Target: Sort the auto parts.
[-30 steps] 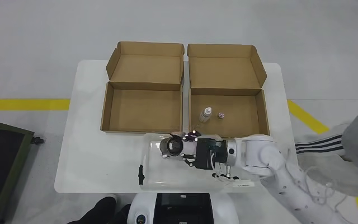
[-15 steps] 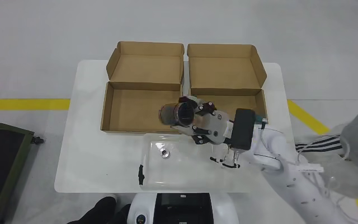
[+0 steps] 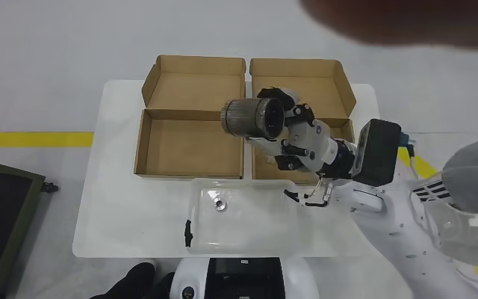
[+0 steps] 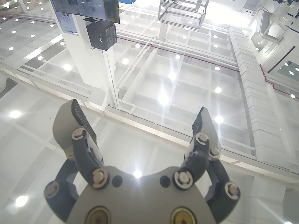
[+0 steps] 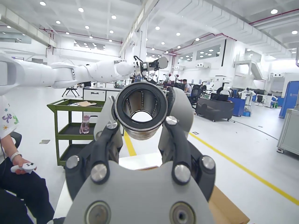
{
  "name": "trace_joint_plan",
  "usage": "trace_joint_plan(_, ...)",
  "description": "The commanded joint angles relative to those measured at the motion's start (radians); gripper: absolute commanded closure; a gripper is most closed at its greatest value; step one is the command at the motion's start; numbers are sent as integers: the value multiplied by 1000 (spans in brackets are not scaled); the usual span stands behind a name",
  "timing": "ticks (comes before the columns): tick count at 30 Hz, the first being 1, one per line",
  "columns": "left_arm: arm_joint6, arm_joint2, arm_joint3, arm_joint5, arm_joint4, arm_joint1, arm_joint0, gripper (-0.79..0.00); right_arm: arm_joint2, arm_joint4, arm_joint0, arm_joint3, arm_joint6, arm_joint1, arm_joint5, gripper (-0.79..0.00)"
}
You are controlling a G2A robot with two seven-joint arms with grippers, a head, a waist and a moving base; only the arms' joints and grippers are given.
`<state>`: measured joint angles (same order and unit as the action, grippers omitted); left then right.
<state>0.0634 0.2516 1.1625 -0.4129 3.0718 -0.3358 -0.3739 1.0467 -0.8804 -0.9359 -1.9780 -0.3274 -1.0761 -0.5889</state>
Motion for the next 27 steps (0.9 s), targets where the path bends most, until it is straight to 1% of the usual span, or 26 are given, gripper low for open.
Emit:
trace_joint_plan(1, 0, 0, 0, 0, 0, 0, 0, -785, 3, 3, 6, 1, -19, -4, -2, 0)
trace_joint_plan(10, 0, 0, 0, 0, 0, 0, 0, -785, -10, -17, 14, 31, -40, -22, -20, 0)
trace_joint_plan(21, 0, 0, 0, 0, 0, 0, 0, -785, -105, -104, -9, 135, 43, -44, -39, 0)
trace_joint_plan(27, 0, 0, 0, 0, 0, 0, 0, -785, -162, -183, 5, 204, 114, -59, -30, 0)
